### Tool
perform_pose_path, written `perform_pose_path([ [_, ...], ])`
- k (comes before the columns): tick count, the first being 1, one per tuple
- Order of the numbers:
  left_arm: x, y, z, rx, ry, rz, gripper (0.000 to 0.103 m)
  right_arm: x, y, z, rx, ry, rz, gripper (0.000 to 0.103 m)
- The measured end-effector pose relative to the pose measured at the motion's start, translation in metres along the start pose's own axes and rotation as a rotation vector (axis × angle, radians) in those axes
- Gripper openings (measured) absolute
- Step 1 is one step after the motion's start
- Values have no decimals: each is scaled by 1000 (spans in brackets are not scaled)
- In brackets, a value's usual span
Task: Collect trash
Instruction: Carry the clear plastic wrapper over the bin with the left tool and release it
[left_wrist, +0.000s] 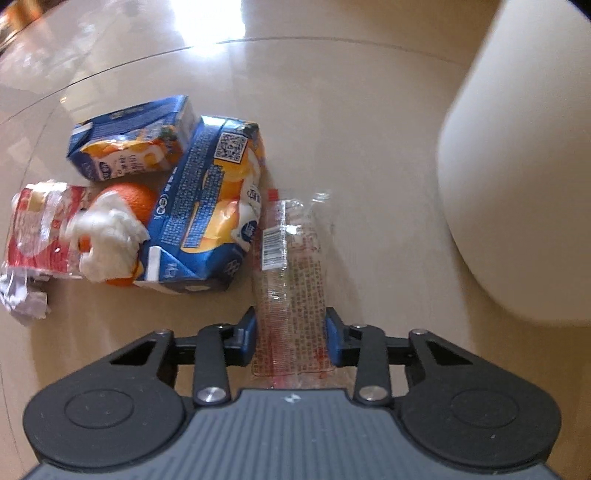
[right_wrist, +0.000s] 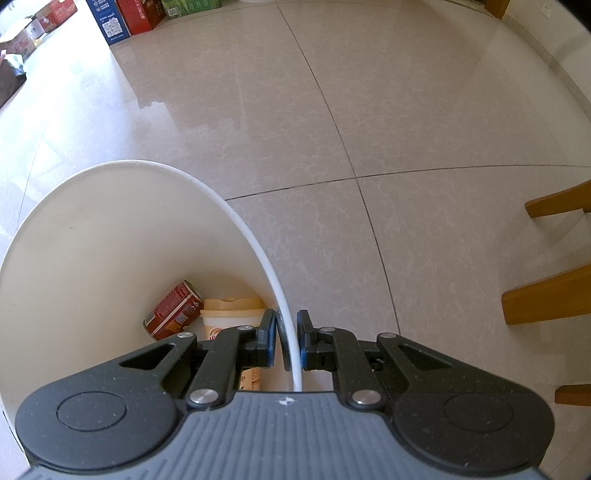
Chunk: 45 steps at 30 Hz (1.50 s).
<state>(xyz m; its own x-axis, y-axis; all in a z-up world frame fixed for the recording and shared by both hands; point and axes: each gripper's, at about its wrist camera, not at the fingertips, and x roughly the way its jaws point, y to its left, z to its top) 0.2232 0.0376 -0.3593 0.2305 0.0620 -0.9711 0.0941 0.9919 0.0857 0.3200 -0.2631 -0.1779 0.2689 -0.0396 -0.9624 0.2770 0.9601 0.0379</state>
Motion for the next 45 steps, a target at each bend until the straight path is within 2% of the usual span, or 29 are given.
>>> perform_pose_path([
  [8,-23,-7,-14,271,61,-68,33,0,0,0,-2,-1,-3,14],
  [16,-63,1,-8,379,107,-135,33,0,1,0,-1,-1,-5,14],
  [25,-118,-1,5,497,135,-139,33,0,1,0,-2,-3,-4,14],
  [29,-148,6,20,516,129,-132,33,0,1,-1,-5,-4,-3,14],
  [32,-173,7,35,523,108,-125,33,0,0,0,-6,0,0,14],
  [37,-213,5,68,517,27,-138,33,1,1,2,-23,13,-4,14],
  [45,-281,-30,114,549,-88,-236,33,1,4,3,-28,16,-8,14],
])
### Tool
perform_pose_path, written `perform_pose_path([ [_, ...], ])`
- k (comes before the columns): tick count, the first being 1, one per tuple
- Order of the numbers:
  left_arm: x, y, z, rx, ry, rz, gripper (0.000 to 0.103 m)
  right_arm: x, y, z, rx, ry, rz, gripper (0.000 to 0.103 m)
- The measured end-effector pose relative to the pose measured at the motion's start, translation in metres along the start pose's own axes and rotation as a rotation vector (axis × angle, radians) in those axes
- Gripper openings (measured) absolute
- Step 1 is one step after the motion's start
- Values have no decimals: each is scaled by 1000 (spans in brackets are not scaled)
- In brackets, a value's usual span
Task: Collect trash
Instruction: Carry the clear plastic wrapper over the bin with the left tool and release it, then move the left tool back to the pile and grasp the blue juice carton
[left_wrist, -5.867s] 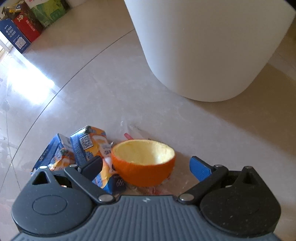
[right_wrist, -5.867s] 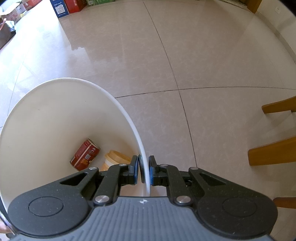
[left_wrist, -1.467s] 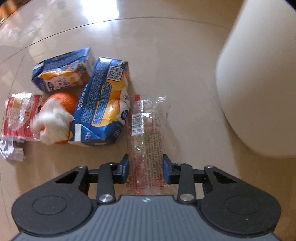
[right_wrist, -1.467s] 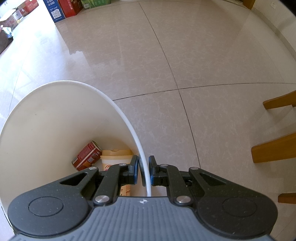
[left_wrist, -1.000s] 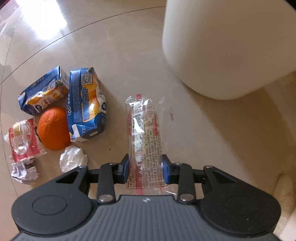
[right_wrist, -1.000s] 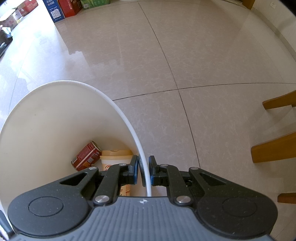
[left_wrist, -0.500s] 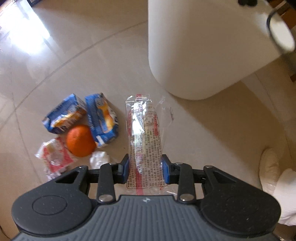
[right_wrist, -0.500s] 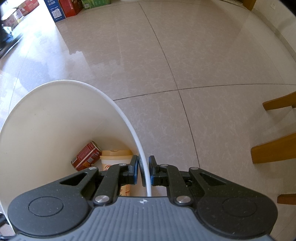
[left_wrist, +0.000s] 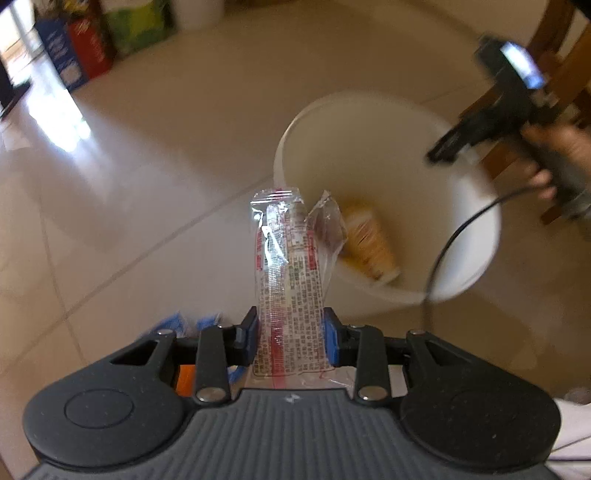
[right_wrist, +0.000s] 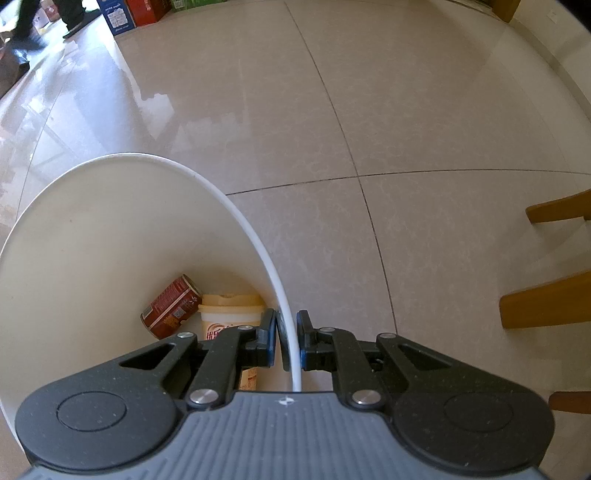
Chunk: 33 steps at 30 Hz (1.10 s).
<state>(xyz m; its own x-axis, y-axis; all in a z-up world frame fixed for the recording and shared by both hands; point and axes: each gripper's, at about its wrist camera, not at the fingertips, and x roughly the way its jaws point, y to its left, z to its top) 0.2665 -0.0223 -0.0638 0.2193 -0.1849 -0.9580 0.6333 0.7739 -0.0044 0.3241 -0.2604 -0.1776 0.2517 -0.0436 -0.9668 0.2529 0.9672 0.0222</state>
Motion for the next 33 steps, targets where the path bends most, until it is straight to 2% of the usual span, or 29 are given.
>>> perform_pose_path([
  [3,-8,-16,25,30,-46,-22,33,0,1,0,3,1,-2,14],
  [8,8,-36,51,56,-78,-57,34,0,1,-1,4,-3,-1,14],
  [9,12,-39,54,62,-83,-62,39,0,0,-2,6,-4,1,14],
  [10,15,-43,56,67,-85,-64,47,0,0,-2,6,-4,2,14],
  [11,20,-42,56,66,-79,-57,74,0,0,-2,6,-4,3,14],
  [12,21,-43,57,63,-77,-41,91,0,-1,-2,6,-5,3,14],
  [14,15,-43,53,63,-120,-11,91,0,-1,-2,6,-6,5,14],
  [18,15,-35,50,43,-106,-17,91,-1,-2,-2,8,-6,6,14],
  [23,17,-18,43,23,-95,17,91,-1,-2,-1,11,-4,4,14],
  [33,32,17,-4,-78,-87,105,91,-1,-2,-3,12,-9,7,14],
])
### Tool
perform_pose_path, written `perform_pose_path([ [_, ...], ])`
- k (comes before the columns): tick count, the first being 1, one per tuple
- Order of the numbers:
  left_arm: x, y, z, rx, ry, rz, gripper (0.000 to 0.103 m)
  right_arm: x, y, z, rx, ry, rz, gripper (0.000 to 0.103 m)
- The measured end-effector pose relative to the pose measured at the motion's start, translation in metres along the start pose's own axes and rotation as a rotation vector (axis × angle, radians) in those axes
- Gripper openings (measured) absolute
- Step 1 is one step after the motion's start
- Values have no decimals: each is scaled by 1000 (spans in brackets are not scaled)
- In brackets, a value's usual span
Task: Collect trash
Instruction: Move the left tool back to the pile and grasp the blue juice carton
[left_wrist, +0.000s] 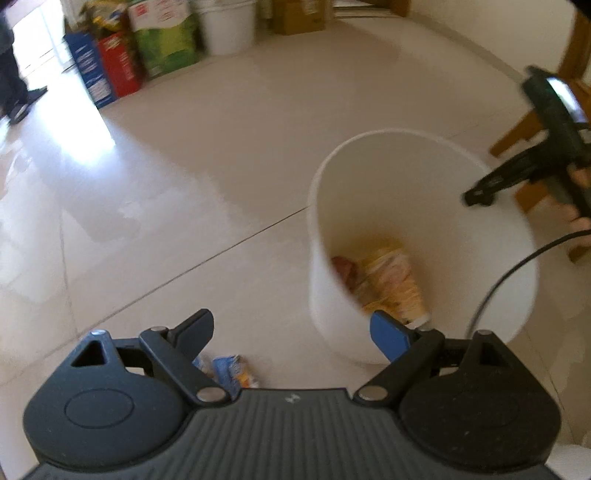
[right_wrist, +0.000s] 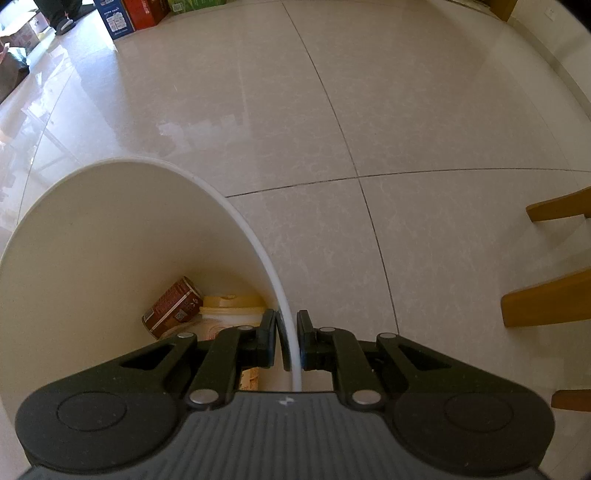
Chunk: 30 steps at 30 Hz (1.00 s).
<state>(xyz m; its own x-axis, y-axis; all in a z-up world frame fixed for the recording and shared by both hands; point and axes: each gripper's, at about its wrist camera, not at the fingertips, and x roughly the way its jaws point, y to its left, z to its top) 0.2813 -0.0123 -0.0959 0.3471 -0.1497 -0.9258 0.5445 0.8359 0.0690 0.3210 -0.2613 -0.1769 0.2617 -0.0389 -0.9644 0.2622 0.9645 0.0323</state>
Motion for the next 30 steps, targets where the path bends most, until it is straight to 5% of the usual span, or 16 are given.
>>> perform_pose_path([
  [17,149,44,-78,-238,129,-3,85,0,3,-1,-4,-4,-13,14],
  [30,204,67,-98,-338,163,65,85,0,4,-2,-9,-8,-18,14],
])
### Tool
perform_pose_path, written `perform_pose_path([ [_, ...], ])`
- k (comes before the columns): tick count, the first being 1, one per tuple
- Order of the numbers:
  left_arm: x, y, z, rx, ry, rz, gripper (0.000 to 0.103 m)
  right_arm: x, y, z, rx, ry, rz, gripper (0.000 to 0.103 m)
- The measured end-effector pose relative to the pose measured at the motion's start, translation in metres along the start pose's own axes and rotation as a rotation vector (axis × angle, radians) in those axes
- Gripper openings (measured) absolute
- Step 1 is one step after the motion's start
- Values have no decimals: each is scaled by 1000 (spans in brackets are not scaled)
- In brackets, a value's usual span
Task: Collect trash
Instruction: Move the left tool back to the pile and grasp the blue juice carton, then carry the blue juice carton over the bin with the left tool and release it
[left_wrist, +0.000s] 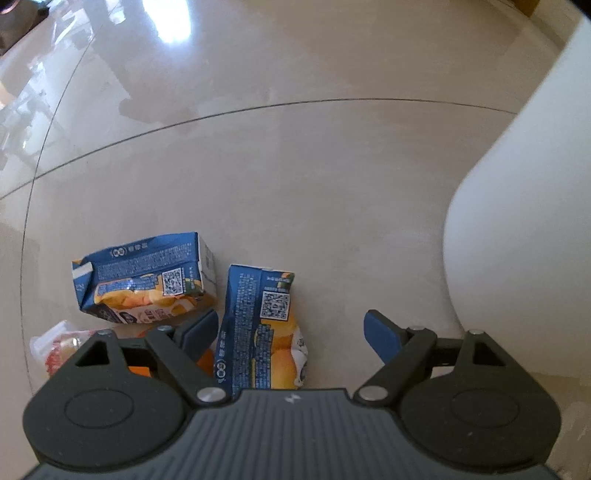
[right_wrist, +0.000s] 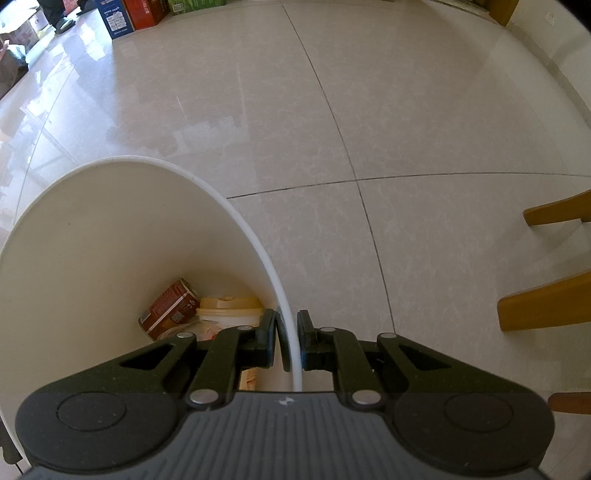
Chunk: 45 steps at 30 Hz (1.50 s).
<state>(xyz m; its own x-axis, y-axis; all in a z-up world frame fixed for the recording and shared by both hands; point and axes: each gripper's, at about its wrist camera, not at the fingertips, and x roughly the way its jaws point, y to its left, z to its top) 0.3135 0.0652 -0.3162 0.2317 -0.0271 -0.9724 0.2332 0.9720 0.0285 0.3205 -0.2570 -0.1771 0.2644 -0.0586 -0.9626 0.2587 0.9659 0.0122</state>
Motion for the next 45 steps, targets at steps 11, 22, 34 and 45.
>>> perform_pose_path([
  [11,12,-14,-10,9,30,-31,85,0,2,-2,-3,-7,-7,15],
  [22,22,-40,-41,194,66,49,71,0,1,-3,1,-9,-4,15],
  [34,25,-28,-42,200,47,34,62,0,1,-1,4,-8,-5,15],
  [45,-29,-27,-21,271,102,1,62,0,2,-3,5,-11,-8,15],
])
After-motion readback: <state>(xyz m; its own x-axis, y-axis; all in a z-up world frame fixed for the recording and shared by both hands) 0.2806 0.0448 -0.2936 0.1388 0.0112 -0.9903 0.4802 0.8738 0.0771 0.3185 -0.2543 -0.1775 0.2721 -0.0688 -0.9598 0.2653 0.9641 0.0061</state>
